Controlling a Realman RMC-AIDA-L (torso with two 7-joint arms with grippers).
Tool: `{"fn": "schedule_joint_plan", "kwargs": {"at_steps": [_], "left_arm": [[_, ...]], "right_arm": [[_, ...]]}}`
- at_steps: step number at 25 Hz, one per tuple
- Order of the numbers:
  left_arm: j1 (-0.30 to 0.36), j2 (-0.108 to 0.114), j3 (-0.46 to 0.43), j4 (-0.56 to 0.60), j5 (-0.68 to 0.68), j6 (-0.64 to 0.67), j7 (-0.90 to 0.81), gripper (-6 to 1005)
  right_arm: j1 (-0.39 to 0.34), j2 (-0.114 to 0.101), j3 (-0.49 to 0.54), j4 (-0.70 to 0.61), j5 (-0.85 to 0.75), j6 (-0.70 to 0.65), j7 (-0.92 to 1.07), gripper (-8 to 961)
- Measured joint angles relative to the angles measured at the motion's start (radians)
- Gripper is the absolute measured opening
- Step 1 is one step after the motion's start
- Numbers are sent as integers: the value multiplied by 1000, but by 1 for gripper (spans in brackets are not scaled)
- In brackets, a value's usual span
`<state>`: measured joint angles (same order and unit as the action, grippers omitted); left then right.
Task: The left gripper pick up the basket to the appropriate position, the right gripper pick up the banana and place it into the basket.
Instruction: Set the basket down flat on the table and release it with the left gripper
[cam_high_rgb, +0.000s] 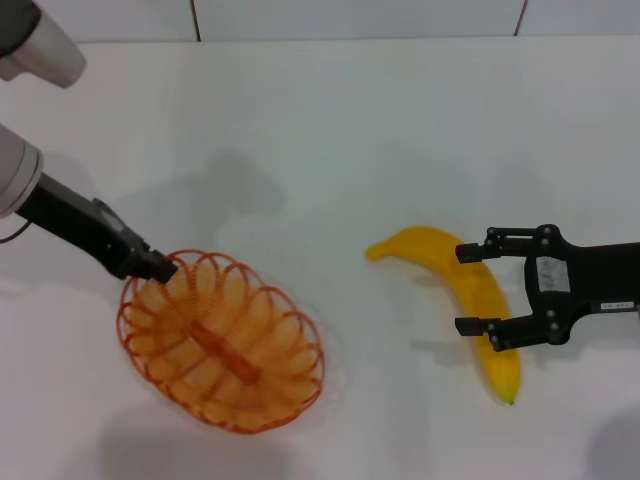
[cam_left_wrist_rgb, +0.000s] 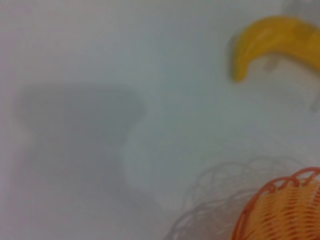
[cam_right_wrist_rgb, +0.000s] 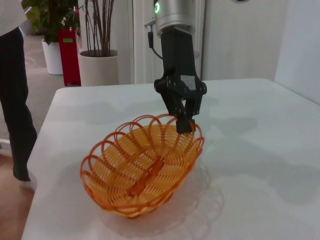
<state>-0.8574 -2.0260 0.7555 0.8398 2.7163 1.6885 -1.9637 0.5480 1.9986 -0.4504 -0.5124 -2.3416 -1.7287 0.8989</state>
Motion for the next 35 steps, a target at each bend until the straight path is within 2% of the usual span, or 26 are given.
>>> {"fn": "schedule_joint_plan", "kwargs": {"at_steps": [8,14,21,35], "left_arm": [[8,-6,-46,-18,-81,8,-115,72],[11,-9,-49,-78,-174,-86,-190,69],[6,-8,-50,-147,-189,-193,-235,67],[-26,-12,-41,-250,-233,-208,-336,69]], "right_arm": [[0,-1,-1,0,3,0,0,822],[2,-1,-1,0,4,0,0,822],[7,-1,-1,0,4,0,0,822],[17,3,-1,0,4,0,0,821]]}}
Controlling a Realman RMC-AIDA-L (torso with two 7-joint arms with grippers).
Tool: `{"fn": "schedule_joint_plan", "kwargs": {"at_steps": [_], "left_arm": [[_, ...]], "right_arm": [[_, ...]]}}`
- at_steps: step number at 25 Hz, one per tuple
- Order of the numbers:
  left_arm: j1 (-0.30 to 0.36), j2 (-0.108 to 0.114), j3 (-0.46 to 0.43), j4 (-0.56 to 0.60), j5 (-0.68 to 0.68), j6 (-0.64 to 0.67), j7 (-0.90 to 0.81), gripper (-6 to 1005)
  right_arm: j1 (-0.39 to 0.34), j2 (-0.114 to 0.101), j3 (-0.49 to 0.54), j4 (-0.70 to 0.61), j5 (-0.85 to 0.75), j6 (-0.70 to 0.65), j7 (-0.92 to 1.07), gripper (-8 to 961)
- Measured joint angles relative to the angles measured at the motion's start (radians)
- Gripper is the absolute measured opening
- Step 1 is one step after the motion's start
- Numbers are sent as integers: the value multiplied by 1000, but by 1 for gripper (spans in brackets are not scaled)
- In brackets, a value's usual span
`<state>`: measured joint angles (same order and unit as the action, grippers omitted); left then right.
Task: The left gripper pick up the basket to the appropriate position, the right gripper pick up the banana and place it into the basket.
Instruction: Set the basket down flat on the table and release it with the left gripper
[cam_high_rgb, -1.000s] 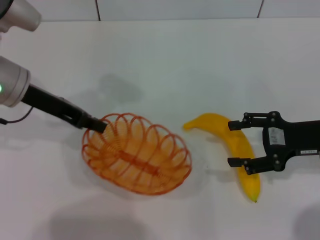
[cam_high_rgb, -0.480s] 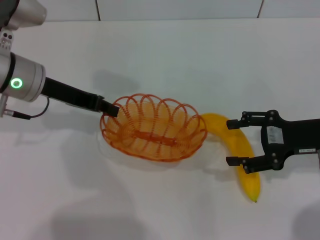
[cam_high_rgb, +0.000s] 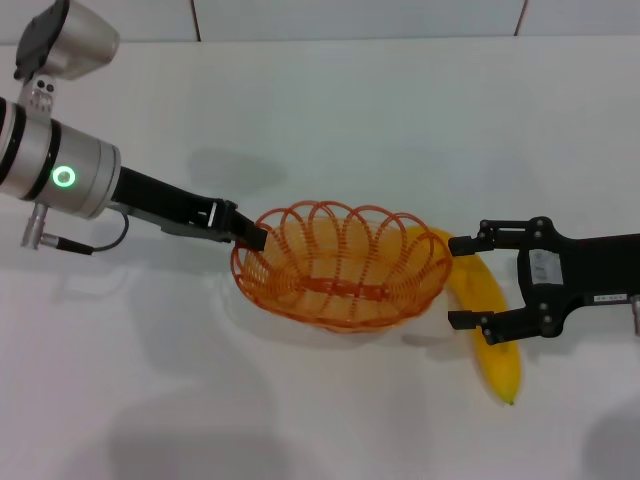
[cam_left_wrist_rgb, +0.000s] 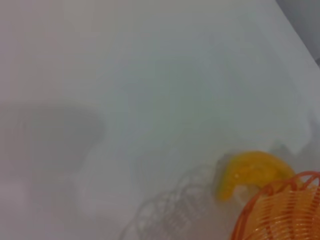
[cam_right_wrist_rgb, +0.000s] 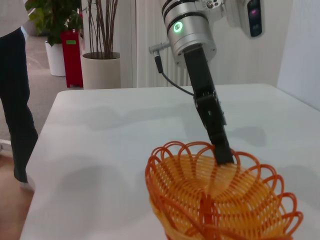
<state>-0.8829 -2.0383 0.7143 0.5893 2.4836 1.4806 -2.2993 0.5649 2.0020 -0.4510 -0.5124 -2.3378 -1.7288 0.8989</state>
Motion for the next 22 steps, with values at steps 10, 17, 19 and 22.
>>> {"fn": "schedule_joint_plan", "kwargs": {"at_steps": [10,17,19,22], "left_arm": [[3,2,0,-21,10,1,-56,70],[4,3,-1,-22,12,1,-66,70],[5,3,0,-22,12,0,-69,70],[5,3,-1,-22,12,-2,-71,71]], "right_arm": [[2,1,0,0,1,-4,0,820],[3,1,0,0,1,-5,0,820],[3,1,0,0,2,-6,0,820],[3,1,0,0,2,-6,0,819]]}}
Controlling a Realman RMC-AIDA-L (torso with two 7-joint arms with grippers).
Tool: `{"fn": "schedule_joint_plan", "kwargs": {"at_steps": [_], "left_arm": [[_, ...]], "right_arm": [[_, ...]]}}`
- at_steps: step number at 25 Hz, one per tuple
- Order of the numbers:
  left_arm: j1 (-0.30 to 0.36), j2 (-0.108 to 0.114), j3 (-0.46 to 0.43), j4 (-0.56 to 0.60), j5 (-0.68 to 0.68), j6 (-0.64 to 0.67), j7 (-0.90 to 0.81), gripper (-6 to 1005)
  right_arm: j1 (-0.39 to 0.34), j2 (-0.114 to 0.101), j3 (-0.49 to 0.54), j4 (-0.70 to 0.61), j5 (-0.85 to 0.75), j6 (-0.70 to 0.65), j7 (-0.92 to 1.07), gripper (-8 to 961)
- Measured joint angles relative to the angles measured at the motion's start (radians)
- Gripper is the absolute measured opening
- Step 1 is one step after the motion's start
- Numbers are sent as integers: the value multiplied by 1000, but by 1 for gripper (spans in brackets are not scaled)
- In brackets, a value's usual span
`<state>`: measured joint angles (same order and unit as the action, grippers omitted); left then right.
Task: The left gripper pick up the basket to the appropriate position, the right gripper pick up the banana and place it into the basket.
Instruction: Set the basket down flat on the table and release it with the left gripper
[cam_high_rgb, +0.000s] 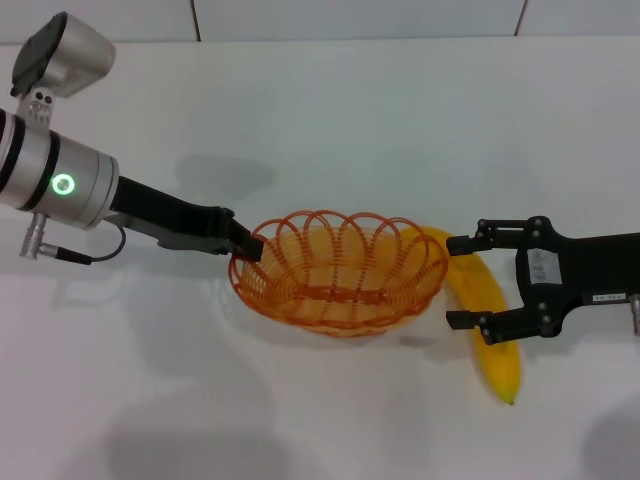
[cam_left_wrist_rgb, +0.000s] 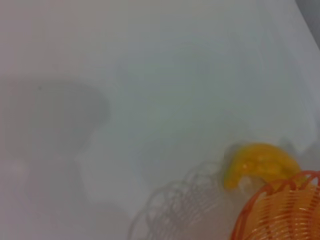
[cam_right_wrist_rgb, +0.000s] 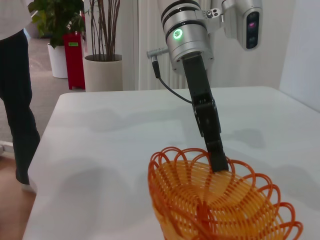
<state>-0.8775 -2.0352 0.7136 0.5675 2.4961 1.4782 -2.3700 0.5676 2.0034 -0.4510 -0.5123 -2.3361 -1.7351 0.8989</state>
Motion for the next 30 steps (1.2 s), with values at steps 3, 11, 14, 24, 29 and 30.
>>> {"fn": "schedule_joint_plan", "kwargs": {"at_steps": [3,11,14,24,29,30], "left_arm": [[0,0,0,0,0,-8,-4,71],[-2,-2,1,0,-1,-10,-7,71],[-2,-2,1,0,-6,-10,-7,75],[-15,-1,1,-33,-11,-5,0,295],[-18,-1,1,-38,-6,-2,8,335],[-18,-1,1,-38,-6,-2,9,346]], "right_arm": [[0,0,0,0,0,0,0,819],[0,2,0,0,0,0,0,819],[0,2,0,0,0,0,0,818],[0,2,0,0,0,0,0,818],[0,2,0,0,0,0,0,818],[0,2,0,0,0,0,0,817]]}}
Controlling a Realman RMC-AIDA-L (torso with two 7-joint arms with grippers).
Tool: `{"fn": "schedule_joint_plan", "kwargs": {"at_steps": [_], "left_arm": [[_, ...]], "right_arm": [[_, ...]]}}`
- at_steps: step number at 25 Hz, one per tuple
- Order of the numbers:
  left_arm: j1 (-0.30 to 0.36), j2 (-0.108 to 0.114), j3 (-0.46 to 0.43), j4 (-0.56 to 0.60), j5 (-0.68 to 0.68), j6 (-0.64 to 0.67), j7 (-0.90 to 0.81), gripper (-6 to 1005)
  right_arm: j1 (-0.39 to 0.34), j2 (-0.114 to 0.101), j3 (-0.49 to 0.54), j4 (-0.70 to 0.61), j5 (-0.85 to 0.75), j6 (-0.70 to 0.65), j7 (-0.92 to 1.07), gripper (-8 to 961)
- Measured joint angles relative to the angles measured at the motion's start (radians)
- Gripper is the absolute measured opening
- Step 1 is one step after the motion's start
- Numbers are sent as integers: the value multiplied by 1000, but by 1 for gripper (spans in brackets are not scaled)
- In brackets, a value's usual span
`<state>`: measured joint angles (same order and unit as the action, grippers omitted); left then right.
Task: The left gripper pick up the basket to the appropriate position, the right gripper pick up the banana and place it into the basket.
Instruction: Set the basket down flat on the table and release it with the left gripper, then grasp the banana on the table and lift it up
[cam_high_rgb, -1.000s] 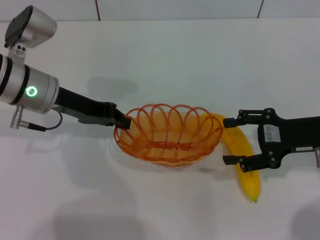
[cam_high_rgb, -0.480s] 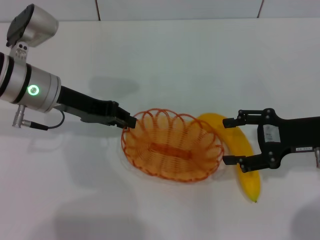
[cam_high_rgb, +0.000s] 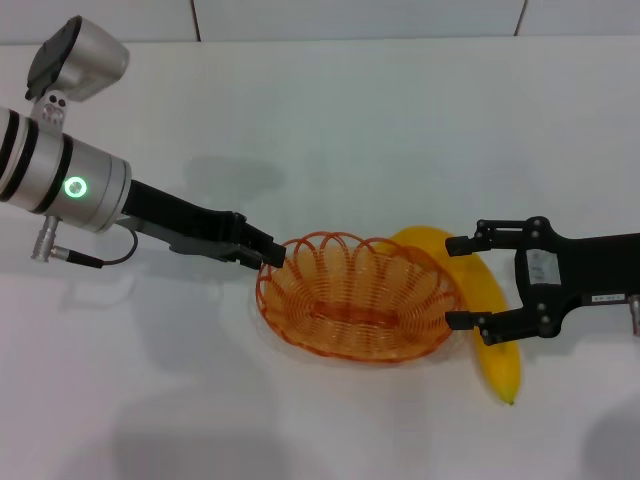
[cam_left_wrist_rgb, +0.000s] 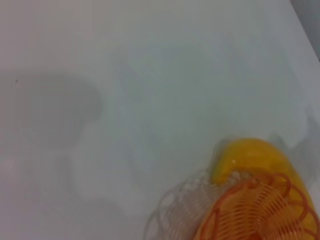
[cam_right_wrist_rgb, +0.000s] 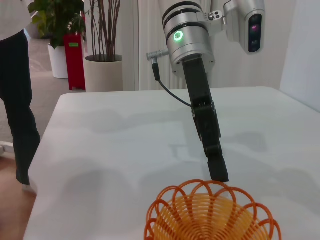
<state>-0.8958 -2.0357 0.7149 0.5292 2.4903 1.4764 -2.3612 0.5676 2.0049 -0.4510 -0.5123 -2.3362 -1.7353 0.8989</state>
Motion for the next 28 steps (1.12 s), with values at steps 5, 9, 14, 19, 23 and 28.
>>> {"fn": "schedule_joint_plan", "kwargs": {"at_steps": [5,9,14,19,23,28], "left_arm": [[2,1,0,0,1,2,1,399],[19,5,-1,33,5,4,30,441],[104,2,0,263,-5,53,82,502],[188,9,-20,378,-105,130,283,602],[222,7,-16,378,-152,225,499,782],[281,4,-12,357,-148,276,729,869]], "right_arm": [[-2,-2,0,0,0,-1,0,817],[-12,-5,9,0,0,-4,0,817],[-27,-13,49,0,0,-9,0,817],[-34,-15,66,0,1,-9,-2,816],[-38,-19,78,0,2,-23,-2,816],[-39,-20,79,0,21,-30,-2,816]]}}
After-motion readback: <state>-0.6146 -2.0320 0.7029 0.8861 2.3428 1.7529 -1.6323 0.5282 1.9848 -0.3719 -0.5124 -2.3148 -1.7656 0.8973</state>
